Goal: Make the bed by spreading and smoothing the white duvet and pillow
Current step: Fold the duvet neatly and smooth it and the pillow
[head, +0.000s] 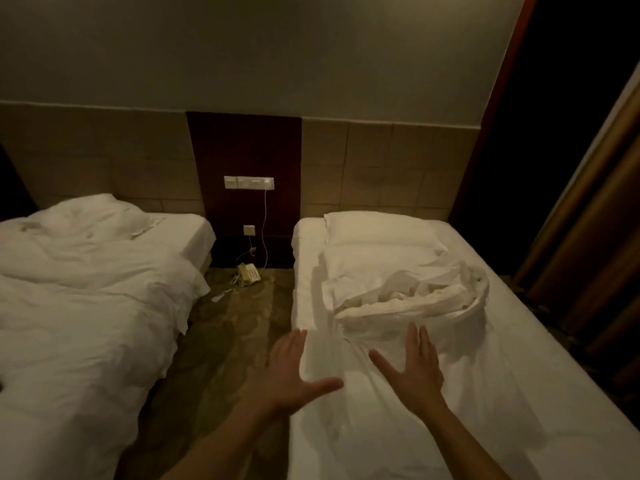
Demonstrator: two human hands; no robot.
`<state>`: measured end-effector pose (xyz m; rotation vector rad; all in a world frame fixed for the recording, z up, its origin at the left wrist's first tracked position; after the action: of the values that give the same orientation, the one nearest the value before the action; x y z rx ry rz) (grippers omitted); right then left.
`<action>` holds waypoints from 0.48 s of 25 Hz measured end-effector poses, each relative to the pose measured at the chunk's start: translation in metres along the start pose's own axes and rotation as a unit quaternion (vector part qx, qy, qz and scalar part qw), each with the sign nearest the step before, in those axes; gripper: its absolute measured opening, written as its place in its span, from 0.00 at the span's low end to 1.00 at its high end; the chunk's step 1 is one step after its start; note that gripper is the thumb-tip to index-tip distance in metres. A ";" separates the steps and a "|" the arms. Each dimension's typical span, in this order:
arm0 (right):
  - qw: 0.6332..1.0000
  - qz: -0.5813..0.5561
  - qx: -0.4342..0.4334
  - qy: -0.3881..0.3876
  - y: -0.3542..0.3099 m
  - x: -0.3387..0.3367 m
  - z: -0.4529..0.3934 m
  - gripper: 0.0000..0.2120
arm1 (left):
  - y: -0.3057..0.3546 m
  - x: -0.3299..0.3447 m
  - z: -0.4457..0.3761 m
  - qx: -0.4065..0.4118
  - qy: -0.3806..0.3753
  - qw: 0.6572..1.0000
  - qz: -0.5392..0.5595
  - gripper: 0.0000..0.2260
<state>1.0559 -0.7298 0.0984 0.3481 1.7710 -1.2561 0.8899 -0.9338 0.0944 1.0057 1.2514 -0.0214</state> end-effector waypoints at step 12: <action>0.981 -0.059 0.173 0.061 -0.003 0.066 -0.057 0.62 | -0.004 0.028 -0.122 0.092 -0.071 0.991 -0.063 0.61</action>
<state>0.9890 -0.6995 0.0522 0.5335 1.6907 -1.6656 0.8048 -0.8449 0.0743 1.0626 1.1957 -0.3049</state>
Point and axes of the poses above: each hand's wrist, its own z-axis away from the middle knuckle, its own x-axis out of the palm, y = z × x, the point moved 7 cm from there along -z, towards the middle knuckle, and after that the axes turned 11 degrees about y, right-handed, at the moved point
